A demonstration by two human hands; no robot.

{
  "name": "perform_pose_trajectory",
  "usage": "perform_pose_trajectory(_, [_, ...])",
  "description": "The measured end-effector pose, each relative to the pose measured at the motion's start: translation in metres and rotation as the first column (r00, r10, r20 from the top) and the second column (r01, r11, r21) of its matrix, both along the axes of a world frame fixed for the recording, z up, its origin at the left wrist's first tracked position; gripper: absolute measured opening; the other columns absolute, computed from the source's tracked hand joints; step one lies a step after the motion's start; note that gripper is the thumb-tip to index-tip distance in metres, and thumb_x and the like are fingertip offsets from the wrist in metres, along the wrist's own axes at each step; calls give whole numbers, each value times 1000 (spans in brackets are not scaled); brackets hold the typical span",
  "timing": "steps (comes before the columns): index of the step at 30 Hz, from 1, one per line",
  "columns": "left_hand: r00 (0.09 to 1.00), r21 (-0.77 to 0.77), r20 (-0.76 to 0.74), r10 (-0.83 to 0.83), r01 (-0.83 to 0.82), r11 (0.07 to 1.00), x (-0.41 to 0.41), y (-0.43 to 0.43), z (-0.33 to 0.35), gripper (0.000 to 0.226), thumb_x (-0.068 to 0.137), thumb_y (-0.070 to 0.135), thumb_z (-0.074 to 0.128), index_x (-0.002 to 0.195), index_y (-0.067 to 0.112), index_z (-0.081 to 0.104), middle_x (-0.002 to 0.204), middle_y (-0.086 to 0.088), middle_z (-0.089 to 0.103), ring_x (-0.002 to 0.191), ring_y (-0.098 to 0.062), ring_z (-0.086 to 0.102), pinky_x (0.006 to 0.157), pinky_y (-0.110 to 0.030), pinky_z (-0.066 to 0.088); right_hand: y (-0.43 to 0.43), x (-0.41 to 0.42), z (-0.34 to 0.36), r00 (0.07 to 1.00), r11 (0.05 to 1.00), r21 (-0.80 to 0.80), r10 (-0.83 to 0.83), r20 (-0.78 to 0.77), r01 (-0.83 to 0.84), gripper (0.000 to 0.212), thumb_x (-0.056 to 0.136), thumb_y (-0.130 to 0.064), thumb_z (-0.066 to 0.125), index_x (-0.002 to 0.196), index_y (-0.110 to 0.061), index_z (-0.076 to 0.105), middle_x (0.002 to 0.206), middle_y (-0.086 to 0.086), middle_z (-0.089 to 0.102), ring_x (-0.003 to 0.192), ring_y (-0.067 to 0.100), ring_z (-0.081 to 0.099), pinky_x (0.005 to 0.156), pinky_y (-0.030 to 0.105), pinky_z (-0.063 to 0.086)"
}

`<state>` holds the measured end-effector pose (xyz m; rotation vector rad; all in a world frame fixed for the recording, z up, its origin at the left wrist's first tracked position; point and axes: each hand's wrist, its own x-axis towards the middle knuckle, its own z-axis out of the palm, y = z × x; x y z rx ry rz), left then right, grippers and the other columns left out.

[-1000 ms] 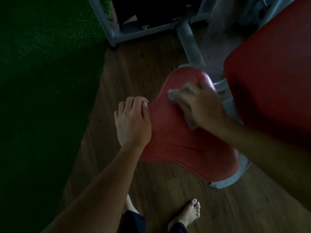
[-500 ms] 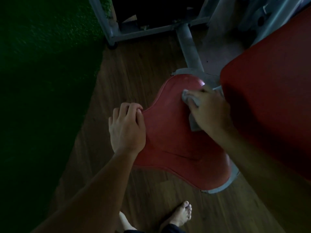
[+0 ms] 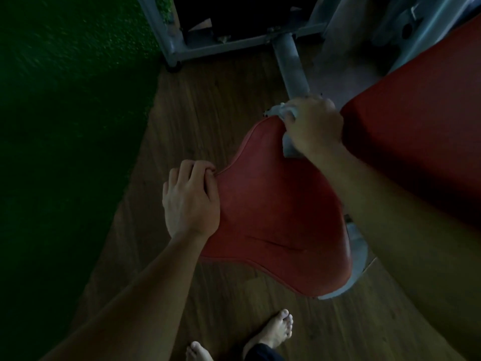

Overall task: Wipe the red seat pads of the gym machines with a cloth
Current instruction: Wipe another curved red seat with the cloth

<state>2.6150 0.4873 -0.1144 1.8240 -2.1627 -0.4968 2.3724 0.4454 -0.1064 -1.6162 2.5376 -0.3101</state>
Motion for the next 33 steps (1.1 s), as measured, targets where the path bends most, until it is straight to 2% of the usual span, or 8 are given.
perform_pose_trajectory(2, [1000,4,-3,-8,8,1000,-1,0,0,32,103,32,36,109,21,65,109,3,63,96,-18,55,81,-32,37,-2,13,-3,1000,1000,-9,4,-5,-4,27,101,-33,51,122,-24,66,127,5,60,114,27,54,88,37,44])
perform_pose_trajectory(4, [1000,15,-3,-11,11,1000,-1,0,1,34,102,33,34,109,21,65,109,3,63,96,-19,55,80,-34,40,24,37,-4,976,972,-95,216,25,-213,25,97,-27,54,118,-25,67,125,3,61,115,29,53,90,41,44])
perform_pose_trajectory(8, [1000,38,0,2,-2,999,0,-1,0,35,102,35,32,110,22,63,109,2,62,96,-18,55,81,-35,42,59,40,-10,763,760,-147,644,51,-633,34,98,-34,52,125,-25,69,131,-2,64,115,28,55,89,44,46])
perform_pose_trajectory(15, [1000,35,-5,6,-6,999,-1,-1,0,37,102,35,32,110,23,65,109,4,64,97,-17,56,82,-32,40,0,15,-18,992,988,-147,65,108,-49,35,98,-36,47,126,-26,66,123,1,65,114,28,57,92,44,48])
perform_pose_trajectory(17, [1000,38,-10,3,-2,999,0,-2,0,36,102,36,32,110,22,65,109,4,64,97,-17,56,81,-32,40,13,41,-15,991,981,-183,82,107,-61,33,98,-37,47,120,-24,68,121,1,65,115,28,56,94,44,46])
perform_pose_trajectory(23, [1000,30,-18,-2,2,1000,0,-1,-1,36,101,36,31,107,23,64,108,3,65,93,-15,53,76,-32,37,110,43,-17,840,807,-306,541,40,-505,26,99,-22,62,123,-19,72,123,5,69,114,26,58,104,45,45])
perform_pose_trajectory(29, [1000,52,-3,-7,7,999,0,0,0,26,103,31,39,108,24,64,110,3,65,95,-17,53,76,-33,36,116,37,-16,980,974,-167,-127,151,152,38,102,-27,54,139,-28,58,132,-1,60,122,25,52,103,36,44])
perform_pose_trajectory(33, [1000,66,-15,3,-2,998,-2,0,4,24,102,29,43,107,22,65,109,1,65,95,-20,53,75,-33,34,166,97,-4,985,974,-211,109,132,-79,36,99,-18,58,135,-21,63,133,6,61,123,31,53,111,44,40])
